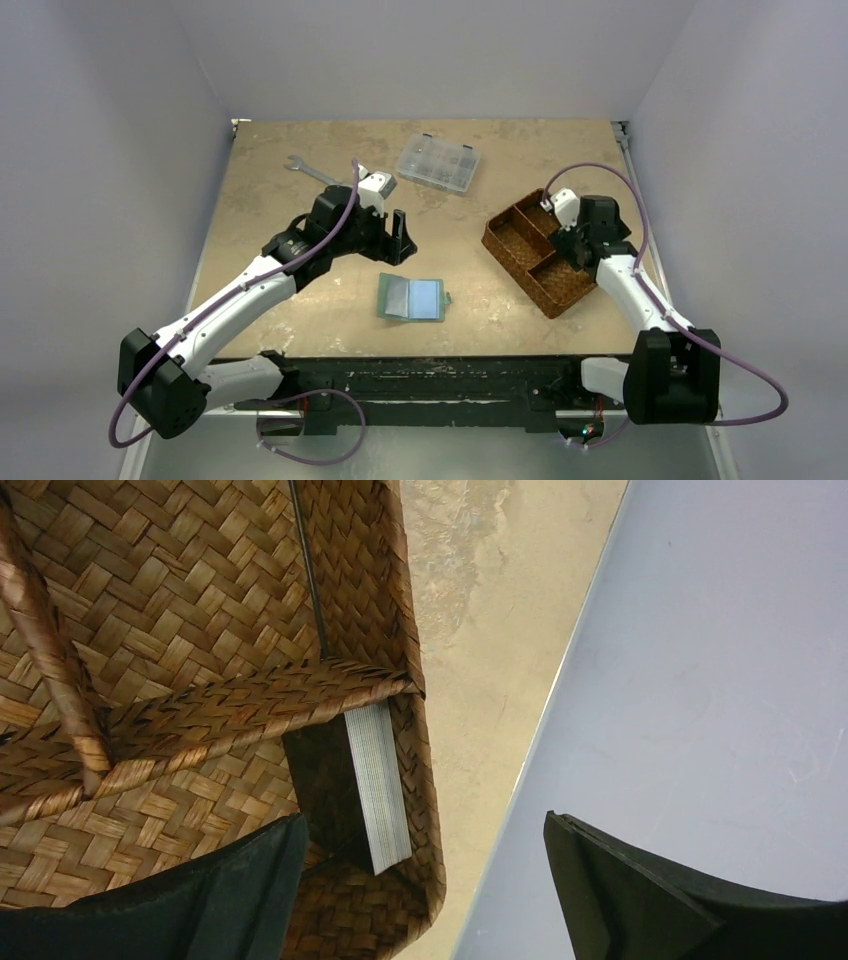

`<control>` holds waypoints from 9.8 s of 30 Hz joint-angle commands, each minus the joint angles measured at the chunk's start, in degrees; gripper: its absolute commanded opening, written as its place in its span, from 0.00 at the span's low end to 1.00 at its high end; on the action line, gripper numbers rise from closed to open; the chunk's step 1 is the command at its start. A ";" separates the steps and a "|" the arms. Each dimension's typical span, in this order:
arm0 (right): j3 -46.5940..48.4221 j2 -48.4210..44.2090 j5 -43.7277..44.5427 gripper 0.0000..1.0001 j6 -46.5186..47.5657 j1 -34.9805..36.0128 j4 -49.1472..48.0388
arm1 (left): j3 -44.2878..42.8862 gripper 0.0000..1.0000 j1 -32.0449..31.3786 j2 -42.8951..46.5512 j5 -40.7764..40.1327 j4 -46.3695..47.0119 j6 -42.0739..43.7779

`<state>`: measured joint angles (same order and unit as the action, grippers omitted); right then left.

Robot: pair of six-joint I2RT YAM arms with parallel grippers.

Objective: Put the credit cards into the card holder
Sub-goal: Pick up the credit card from the storage box.

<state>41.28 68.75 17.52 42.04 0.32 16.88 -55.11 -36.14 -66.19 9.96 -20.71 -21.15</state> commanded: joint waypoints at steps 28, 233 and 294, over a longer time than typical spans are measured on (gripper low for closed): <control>-6.83 2.62 6.21 0.99 3.64 -0.14 -12.29 | 0.18 0.72 -0.81 1.81 -0.64 0.77 1.81; -8.07 9.76 2.33 0.75 -1.39 -1.94 -32.16 | 3.29 0.72 -3.18 -7.29 15.73 17.07 -12.68; -6.94 -9.98 15.72 0.99 -19.87 7.54 -30.32 | -58.91 0.59 -20.20 -67.69 -25.26 3.47 -49.92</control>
<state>34.37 59.46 29.65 21.26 7.62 -10.37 -109.93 -57.23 -131.17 -15.25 -17.43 -70.39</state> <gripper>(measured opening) 0.985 0.621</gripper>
